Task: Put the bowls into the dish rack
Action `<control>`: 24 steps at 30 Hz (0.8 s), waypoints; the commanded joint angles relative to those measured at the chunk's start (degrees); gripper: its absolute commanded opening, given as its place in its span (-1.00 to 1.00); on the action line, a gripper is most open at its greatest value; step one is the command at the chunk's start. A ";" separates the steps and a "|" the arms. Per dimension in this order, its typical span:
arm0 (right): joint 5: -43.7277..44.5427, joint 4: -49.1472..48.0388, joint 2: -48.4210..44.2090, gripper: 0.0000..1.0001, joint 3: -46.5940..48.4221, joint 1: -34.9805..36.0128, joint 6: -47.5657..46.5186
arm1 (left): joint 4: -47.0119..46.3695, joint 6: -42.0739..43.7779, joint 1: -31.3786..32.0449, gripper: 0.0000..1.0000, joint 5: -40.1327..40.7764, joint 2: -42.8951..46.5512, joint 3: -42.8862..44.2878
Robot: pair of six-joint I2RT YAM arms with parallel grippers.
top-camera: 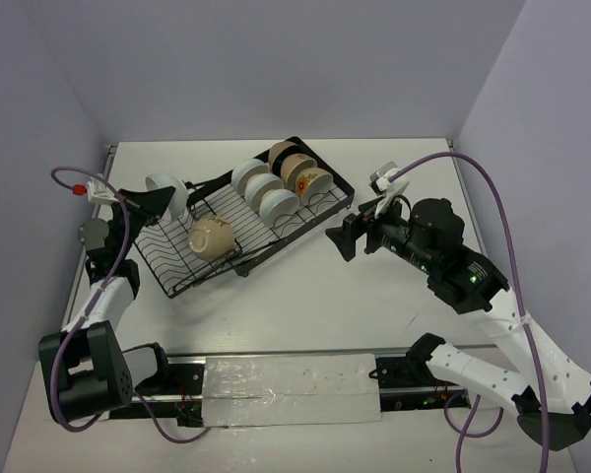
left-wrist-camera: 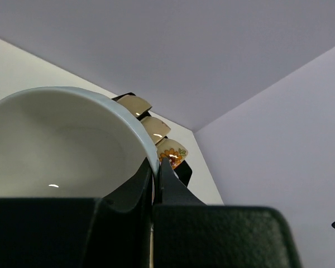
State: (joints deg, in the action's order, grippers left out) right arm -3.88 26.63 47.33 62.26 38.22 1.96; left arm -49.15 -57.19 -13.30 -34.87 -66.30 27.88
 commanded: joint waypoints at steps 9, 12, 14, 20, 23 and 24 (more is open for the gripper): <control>-1.31 -1.50 -3.65 1.00 -3.90 -0.25 -0.90 | -6.23 0.76 -4.98 -0.99 -5.55 -1.63 -2.92; -1.48 -1.50 -4.26 1.00 -4.43 -0.25 -0.90 | -6.31 1.47 -6.38 -1.00 -7.14 -3.39 -3.44; -1.39 -1.58 -4.79 1.00 -4.78 -0.25 -0.90 | -7.01 1.55 -7.52 -1.00 -8.54 -5.06 -3.53; -1.31 -1.67 -5.41 0.99 -5.48 -0.16 -1.16 | -10.01 0.41 -9.20 -1.00 -11.70 -9.10 -3.09; -0.69 -1.41 -5.58 0.99 -5.40 -0.25 -1.25 | -9.39 0.76 -10.78 -1.00 -12.06 -9.37 -3.79; -0.52 -1.32 -5.58 0.99 -5.39 -0.25 -1.25 | -8.87 1.02 -11.04 -1.00 -11.97 -9.20 -4.49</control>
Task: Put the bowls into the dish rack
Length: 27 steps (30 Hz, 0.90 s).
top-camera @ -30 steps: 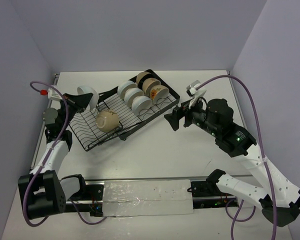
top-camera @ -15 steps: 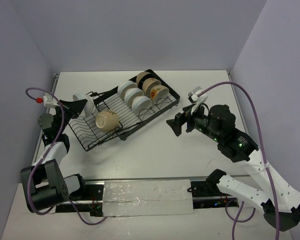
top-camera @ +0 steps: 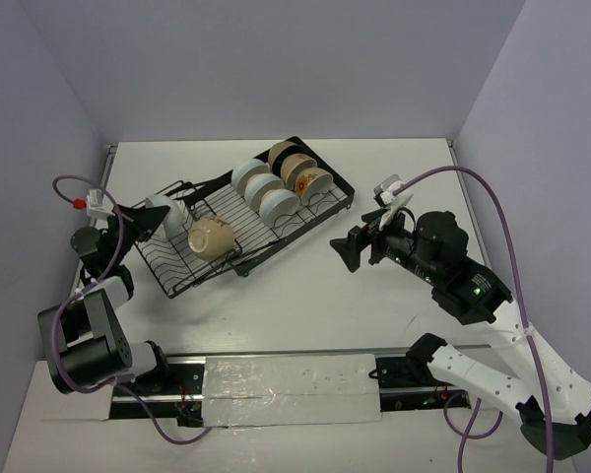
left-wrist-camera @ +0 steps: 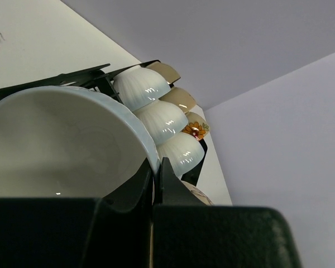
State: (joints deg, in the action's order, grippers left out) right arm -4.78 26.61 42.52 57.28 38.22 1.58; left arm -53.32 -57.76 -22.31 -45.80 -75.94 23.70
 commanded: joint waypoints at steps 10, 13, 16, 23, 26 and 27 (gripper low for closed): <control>1.70 -0.51 -0.78 0.99 0.03 -0.25 -0.97 | 1.19 2.91 -5.82 -0.95 0.27 5.62 -4.37; 1.70 -0.25 -0.25 0.98 0.73 -0.25 -0.97 | 4.36 4.49 -6.52 -0.88 1.50 7.74 -4.72; 1.17 -0.33 0.10 0.98 1.08 -0.25 -0.97 | 8.93 5.63 -7.66 -0.88 2.47 9.84 -4.72; 0.82 -0.68 0.28 0.98 0.91 -0.25 -0.97 | 16.67 7.75 -9.95 -0.90 4.84 13.98 -5.51; 0.91 -0.68 0.02 0.98 0.73 -0.25 -0.97 | 16.67 6.79 -10.04 -0.87 5.46 14.24 -6.73; 0.91 -0.68 -0.07 0.98 0.64 -0.25 -0.88 | 16.06 6.52 -10.13 -0.85 5.46 14.42 -7.09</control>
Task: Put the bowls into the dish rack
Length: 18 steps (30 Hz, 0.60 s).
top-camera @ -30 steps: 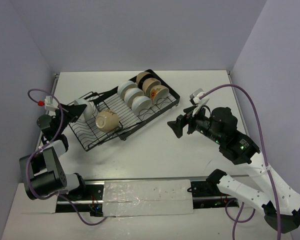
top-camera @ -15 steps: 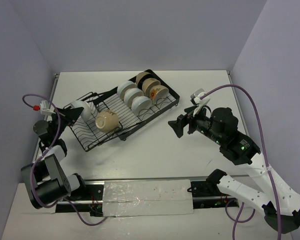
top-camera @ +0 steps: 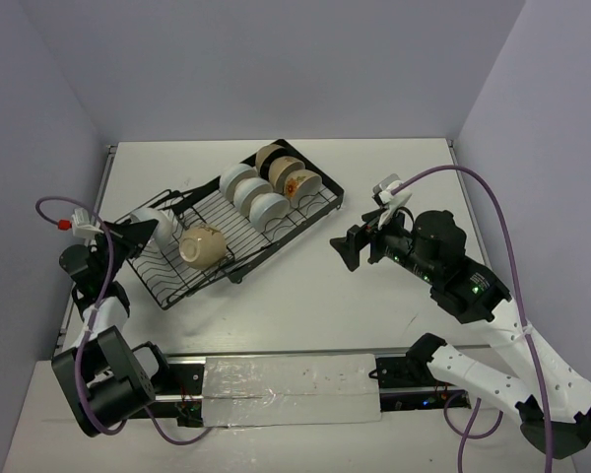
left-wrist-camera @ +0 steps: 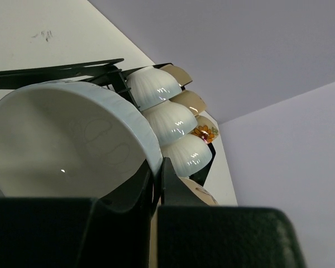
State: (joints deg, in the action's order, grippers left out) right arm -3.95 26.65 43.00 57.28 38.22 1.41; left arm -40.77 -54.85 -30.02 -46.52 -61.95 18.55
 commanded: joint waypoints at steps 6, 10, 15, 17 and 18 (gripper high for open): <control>-0.80 -1.86 0.23 0.97 -0.23 -0.25 -0.45 | 2.72 2.91 -2.50 -0.84 5.92 0.34 -2.73; 1.30 -3.19 5.06 0.93 0.81 -0.42 5.68 | 2.28 2.38 -2.50 -0.85 5.30 0.78 -2.37; 5.53 -0.37 20.43 0.89 8.62 -5.14 9.92 | 1.84 1.94 -2.50 -0.86 5.04 1.13 -2.99; 4.30 -0.55 27.52 0.86 11.27 -9.10 12.29 | 1.58 1.68 -2.50 -0.86 4.86 1.13 -3.16; 1.86 -0.90 29.92 0.81 14.15 -11.13 13.08 | 1.40 1.50 -2.50 -0.86 4.86 1.05 -3.25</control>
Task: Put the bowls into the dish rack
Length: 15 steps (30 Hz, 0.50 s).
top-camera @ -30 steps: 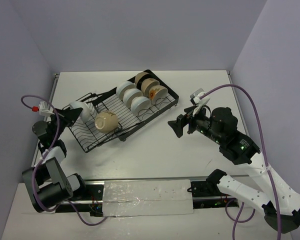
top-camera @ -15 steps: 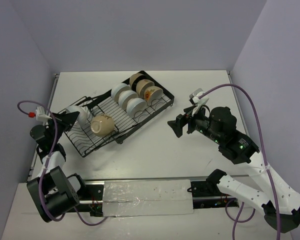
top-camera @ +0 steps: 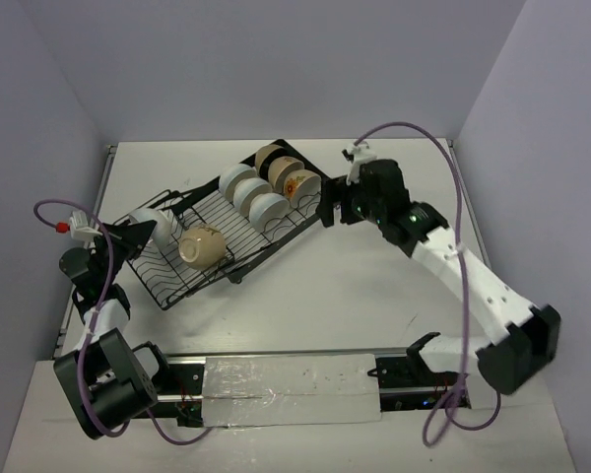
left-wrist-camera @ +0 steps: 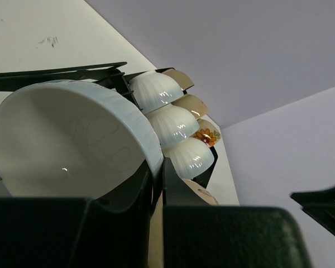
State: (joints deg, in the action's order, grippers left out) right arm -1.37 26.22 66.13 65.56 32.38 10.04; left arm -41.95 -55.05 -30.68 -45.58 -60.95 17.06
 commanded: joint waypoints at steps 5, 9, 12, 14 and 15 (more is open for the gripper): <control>-4.87 -0.55 24.00 0.69 15.55 -13.39 2.62 | 1.61 0.73 -1.84 -0.87 3.66 -0.92 -1.94; -4.17 -2.39 32.30 0.56 22.75 -16.12 -2.56 | -0.67 -0.68 -1.84 -0.88 3.83 -1.10 -2.65; -6.88 -3.45 37.57 0.41 26.62 -18.23 -6.34 | -0.06 -0.23 -1.84 -0.88 3.75 -1.19 -1.94; -8.82 -2.84 41.25 0.33 29.00 -19.10 -9.33 | -0.93 -0.85 -1.84 -0.88 3.57 -1.45 -2.12; -9.87 -2.66 42.23 0.33 29.45 -19.46 -10.21 | -1.37 -1.20 -1.84 -0.88 3.22 -1.54 -2.20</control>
State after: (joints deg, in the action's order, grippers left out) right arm -7.70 25.56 106.13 90.63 14.20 5.13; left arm -44.75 -56.90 -30.89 -45.56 -61.43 16.12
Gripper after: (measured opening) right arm 0.671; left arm 0.118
